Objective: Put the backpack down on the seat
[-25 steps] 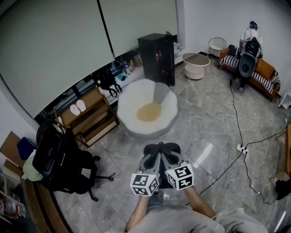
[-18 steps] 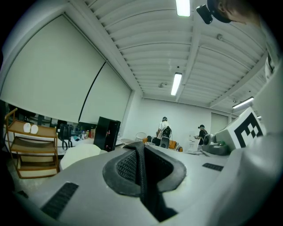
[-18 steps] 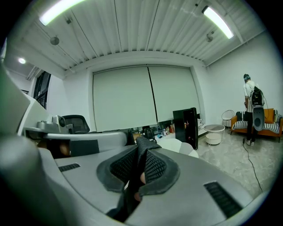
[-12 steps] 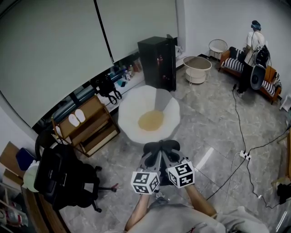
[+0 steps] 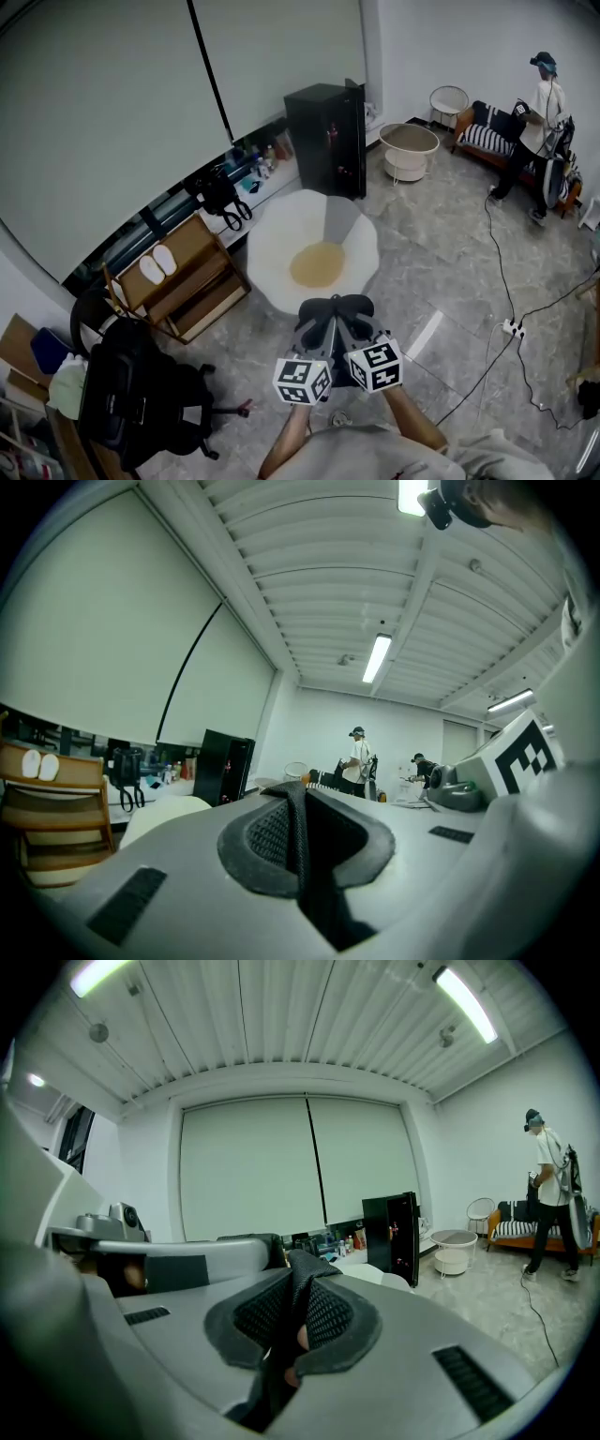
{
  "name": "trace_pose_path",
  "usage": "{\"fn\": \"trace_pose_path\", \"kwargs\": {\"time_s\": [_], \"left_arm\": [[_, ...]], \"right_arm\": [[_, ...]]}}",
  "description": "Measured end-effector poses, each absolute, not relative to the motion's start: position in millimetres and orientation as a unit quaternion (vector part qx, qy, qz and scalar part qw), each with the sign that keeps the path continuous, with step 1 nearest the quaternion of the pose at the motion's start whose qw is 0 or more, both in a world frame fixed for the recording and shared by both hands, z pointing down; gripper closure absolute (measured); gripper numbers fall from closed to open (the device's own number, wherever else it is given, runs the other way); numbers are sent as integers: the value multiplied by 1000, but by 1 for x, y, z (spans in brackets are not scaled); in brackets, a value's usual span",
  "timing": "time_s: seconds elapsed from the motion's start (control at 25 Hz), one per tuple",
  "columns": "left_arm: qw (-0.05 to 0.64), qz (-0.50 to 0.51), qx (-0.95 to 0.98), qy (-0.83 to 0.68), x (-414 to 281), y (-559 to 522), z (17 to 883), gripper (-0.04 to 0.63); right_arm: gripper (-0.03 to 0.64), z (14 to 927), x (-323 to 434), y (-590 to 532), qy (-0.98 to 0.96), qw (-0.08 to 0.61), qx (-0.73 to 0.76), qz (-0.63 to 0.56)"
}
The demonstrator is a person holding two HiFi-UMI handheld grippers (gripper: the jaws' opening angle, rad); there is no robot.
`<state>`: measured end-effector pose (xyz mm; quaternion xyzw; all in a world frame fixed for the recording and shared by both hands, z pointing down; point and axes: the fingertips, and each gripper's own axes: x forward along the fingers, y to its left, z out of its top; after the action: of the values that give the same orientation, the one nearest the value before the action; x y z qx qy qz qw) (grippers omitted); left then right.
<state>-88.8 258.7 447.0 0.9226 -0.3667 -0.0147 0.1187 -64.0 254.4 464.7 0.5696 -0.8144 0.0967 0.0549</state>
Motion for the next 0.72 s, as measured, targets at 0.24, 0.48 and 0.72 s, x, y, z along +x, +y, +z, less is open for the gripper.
{"fn": "trace_pose_path", "kwargs": {"time_s": [0.24, 0.48, 0.72], "left_arm": [[129, -7, 921, -367, -100, 242, 463, 549], [140, -5, 917, -372, -111, 240, 473, 549], [149, -4, 916, -373, -113, 246, 480, 549]], "right_arm": [[574, 482, -77, 238, -812, 64, 570, 110], [574, 493, -88, 238, -815, 70, 563, 118], [574, 500, -90, 243, -813, 75, 563, 126]]}}
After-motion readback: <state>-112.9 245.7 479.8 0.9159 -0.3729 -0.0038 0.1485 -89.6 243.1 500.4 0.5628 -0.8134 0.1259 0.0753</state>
